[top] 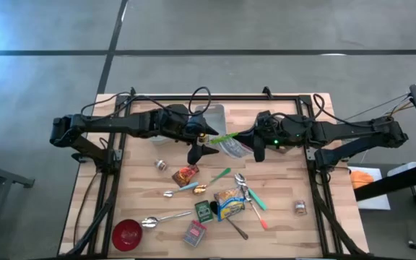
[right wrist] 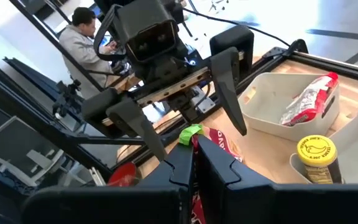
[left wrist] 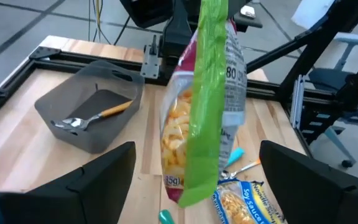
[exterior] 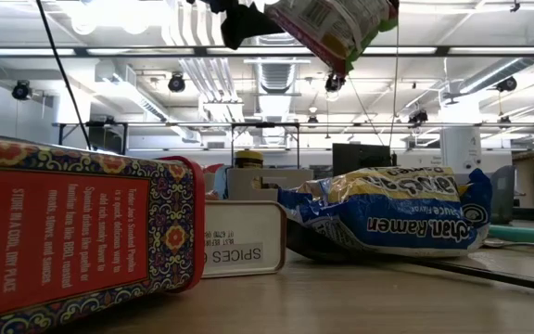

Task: Pick & Place Food Item
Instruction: Put the green noodle pack into the left gray bin

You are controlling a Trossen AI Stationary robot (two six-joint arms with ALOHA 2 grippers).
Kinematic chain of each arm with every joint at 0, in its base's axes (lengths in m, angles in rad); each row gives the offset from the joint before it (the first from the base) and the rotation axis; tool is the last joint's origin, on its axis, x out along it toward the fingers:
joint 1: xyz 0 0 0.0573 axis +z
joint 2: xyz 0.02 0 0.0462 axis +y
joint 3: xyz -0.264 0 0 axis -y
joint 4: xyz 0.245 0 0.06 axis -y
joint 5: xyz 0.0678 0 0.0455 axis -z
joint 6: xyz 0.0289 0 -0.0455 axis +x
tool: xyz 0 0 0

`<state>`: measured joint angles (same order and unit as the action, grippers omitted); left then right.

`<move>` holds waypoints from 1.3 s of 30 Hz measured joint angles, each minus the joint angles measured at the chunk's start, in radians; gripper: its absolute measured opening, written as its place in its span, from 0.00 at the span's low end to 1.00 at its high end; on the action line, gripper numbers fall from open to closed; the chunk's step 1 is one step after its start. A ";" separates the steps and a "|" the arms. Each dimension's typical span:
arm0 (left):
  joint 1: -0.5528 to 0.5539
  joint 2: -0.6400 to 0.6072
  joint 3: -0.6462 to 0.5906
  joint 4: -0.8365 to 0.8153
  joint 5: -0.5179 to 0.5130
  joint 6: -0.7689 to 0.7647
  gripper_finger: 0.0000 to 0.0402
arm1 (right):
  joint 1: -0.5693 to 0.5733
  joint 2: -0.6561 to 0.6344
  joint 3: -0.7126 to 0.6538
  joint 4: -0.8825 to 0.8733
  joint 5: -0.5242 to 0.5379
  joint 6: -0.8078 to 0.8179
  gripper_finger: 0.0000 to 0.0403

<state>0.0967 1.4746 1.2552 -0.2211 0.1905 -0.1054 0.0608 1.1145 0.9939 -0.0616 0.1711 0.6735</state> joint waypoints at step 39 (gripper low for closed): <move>-0.001 -0.002 0.003 -0.012 0.066 -0.030 0.00 | -0.003 0.000 -0.001 0.037 -0.074 -0.023 0.02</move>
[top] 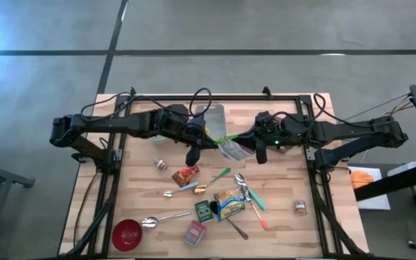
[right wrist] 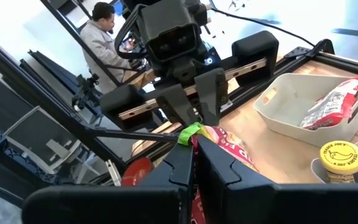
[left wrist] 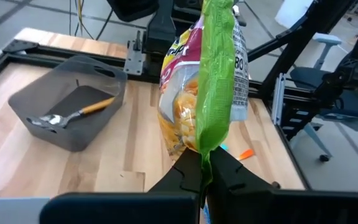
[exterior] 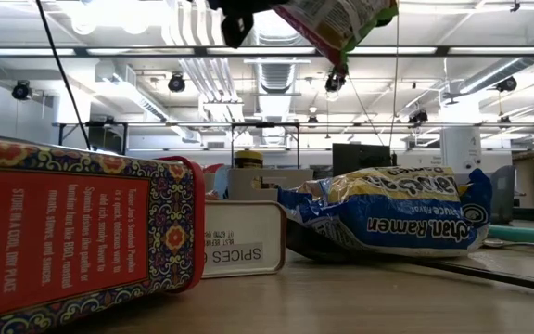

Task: Pick & Place Food Item
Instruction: Put the green noodle pack into the left gray bin

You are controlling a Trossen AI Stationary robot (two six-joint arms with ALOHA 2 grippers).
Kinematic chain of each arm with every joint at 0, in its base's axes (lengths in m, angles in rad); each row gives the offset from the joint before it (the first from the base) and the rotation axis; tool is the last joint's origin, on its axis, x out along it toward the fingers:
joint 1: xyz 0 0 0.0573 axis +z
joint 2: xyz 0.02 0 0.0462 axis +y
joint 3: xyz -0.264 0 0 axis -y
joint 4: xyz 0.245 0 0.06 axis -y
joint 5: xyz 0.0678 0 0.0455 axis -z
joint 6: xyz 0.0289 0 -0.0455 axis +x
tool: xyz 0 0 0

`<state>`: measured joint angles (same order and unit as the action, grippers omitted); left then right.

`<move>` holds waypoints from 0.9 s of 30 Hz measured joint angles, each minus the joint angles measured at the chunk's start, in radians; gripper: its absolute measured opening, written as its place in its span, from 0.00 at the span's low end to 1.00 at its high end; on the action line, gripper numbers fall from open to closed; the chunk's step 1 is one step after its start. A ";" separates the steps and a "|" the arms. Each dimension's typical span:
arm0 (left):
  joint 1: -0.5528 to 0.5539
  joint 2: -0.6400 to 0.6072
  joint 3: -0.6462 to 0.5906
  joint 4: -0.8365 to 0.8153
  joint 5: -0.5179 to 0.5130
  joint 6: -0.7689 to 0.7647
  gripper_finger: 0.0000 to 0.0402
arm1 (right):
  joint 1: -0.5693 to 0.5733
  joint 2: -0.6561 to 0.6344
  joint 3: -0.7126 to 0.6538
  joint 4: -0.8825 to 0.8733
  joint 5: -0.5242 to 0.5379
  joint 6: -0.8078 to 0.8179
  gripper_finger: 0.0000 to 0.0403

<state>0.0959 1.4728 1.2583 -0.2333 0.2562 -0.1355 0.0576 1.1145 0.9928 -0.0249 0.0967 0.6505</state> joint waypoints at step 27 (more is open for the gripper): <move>0.014 -0.152 0.001 -0.320 -0.236 -0.294 0.00 | -0.031 0.000 0.000 0.009 0.090 -0.030 0.68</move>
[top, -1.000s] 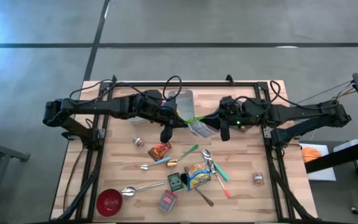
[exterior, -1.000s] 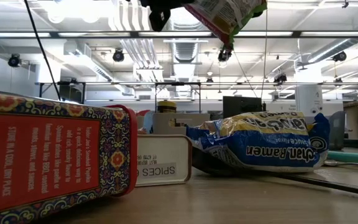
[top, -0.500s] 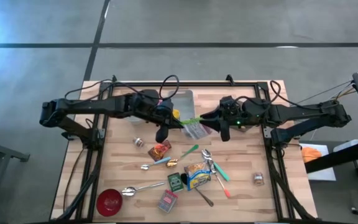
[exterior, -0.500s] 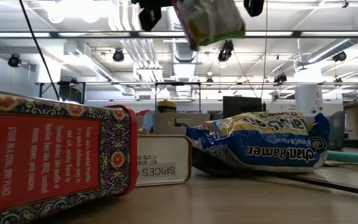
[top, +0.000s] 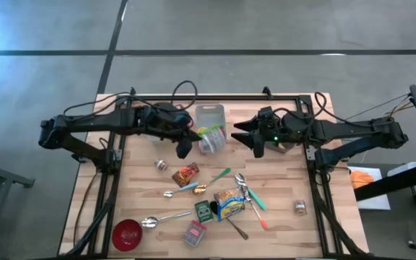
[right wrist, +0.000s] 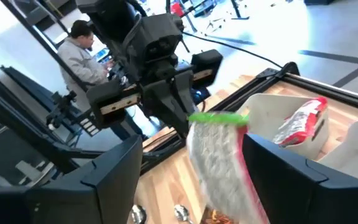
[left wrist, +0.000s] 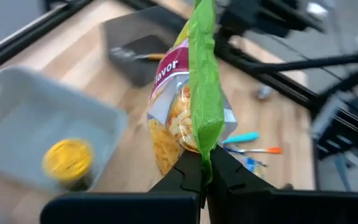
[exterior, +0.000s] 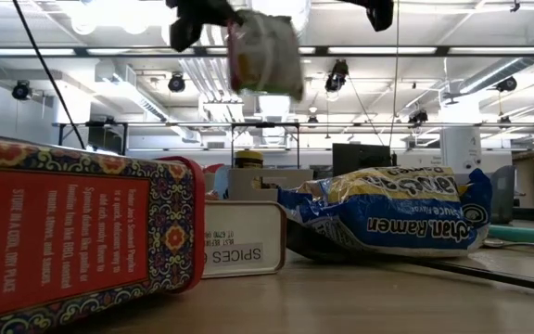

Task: Pick & Place Food Item
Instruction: Put the green noodle pack into the left gray bin

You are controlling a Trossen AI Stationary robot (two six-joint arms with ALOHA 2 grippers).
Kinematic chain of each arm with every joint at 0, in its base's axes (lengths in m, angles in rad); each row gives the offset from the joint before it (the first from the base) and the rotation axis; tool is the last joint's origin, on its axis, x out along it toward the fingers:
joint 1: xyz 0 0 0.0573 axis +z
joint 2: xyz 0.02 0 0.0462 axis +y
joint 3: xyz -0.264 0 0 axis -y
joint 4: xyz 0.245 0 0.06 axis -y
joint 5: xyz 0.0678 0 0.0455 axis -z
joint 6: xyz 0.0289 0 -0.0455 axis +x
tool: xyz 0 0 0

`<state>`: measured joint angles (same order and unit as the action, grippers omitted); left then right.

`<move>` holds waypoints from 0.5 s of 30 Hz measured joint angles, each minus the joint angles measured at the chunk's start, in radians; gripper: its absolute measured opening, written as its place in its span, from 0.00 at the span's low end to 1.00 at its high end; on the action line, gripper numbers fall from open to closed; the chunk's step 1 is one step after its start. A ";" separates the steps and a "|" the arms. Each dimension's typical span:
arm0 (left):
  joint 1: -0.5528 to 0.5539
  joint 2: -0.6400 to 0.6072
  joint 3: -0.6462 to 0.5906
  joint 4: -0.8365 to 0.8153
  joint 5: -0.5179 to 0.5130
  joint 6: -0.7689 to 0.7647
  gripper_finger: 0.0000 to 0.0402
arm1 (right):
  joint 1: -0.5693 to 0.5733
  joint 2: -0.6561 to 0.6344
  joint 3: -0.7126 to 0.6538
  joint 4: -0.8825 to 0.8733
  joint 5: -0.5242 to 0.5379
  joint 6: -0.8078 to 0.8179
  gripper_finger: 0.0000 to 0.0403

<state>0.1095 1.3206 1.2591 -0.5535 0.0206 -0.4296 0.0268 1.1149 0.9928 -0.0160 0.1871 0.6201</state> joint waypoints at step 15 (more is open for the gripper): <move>0.141 -0.109 -0.002 -0.379 -0.395 -0.261 0.00 | -0.008 0.000 0.000 -0.011 0.000 -0.003 0.69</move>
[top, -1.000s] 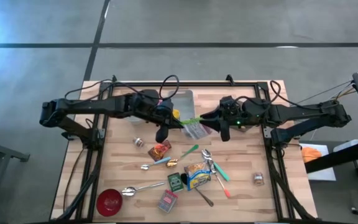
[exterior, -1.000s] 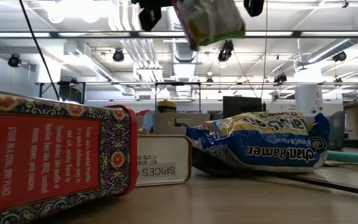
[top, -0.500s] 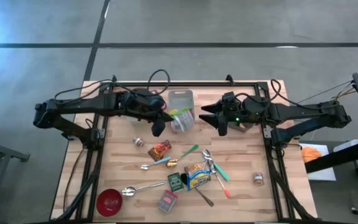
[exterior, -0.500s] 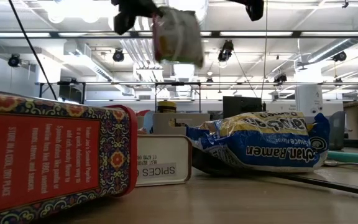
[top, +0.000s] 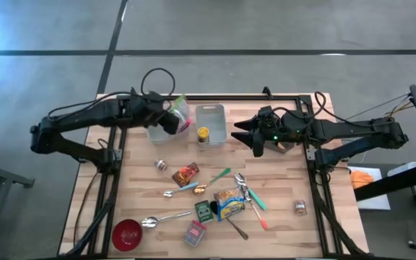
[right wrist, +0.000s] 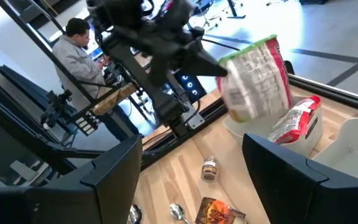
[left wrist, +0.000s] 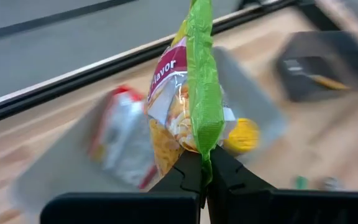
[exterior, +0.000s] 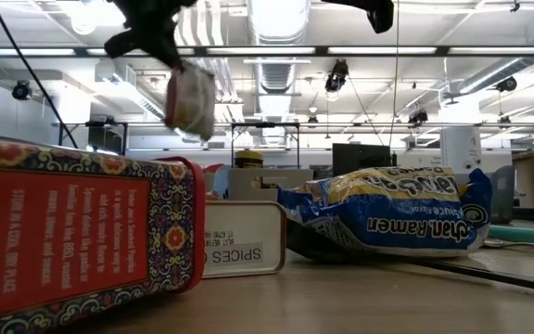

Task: Pick & Place Food Item
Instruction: Put the green noodle pack into the left gray bin

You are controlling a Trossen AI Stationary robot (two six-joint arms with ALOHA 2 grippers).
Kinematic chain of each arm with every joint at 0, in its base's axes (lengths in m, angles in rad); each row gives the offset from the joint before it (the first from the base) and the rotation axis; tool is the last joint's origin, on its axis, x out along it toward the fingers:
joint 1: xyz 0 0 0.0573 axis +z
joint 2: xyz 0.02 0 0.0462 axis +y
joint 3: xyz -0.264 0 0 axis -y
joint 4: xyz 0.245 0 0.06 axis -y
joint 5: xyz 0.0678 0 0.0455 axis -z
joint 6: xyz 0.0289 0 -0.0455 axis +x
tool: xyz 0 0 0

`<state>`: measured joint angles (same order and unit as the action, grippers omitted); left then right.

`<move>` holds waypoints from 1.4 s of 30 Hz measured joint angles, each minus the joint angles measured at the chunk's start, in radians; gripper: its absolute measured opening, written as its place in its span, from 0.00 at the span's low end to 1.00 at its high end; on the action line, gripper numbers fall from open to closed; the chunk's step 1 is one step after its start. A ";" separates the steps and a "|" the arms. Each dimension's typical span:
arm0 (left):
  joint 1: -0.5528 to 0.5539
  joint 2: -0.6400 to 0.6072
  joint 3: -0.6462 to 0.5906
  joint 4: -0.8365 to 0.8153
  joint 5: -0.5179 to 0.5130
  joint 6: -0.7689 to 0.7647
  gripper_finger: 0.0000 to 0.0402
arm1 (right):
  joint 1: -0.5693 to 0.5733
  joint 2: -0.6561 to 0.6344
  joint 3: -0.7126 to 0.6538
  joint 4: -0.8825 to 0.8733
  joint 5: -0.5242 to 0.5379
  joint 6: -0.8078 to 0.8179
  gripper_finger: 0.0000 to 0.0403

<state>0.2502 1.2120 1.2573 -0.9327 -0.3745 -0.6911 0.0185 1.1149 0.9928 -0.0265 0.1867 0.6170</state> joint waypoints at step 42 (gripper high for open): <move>0.137 0.221 -0.271 0.146 -0.011 -0.358 0.00 | 0.001 0.000 0.000 -0.128 -0.068 -0.053 0.69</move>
<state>0.3871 1.4334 0.9867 -0.7866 -0.3859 -1.0489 0.0196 1.1152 0.9928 -0.1546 0.1188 0.5645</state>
